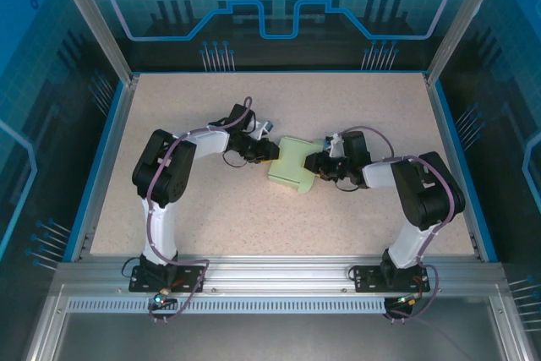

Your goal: Fold the paper box

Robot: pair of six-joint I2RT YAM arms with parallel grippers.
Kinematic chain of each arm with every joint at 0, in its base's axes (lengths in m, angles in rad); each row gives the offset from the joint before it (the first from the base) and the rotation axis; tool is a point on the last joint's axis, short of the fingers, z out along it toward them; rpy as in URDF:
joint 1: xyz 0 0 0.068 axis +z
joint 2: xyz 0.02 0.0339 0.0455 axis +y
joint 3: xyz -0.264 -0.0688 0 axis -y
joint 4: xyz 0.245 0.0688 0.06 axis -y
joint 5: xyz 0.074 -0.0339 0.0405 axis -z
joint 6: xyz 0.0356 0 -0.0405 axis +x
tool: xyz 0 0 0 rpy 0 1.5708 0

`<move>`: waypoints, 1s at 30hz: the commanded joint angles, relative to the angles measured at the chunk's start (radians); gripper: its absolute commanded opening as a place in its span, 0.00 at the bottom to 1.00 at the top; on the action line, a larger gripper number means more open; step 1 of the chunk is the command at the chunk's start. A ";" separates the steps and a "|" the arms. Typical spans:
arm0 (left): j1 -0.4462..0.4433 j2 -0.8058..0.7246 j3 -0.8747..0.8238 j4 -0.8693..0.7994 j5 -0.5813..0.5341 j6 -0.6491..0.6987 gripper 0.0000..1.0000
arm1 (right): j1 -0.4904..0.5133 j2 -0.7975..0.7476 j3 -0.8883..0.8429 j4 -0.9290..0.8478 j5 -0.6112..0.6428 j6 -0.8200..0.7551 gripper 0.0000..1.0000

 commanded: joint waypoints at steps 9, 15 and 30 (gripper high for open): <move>-0.012 0.011 -0.033 -0.008 0.045 -0.021 0.33 | 0.046 -0.147 -0.004 0.049 -0.025 0.023 0.34; -0.032 0.017 -0.031 0.002 0.056 -0.024 0.37 | 0.061 -0.181 0.014 -0.014 0.005 0.010 0.33; -0.071 0.041 0.002 0.018 0.082 -0.026 0.43 | 0.122 -0.232 0.094 -0.291 0.174 -0.017 0.24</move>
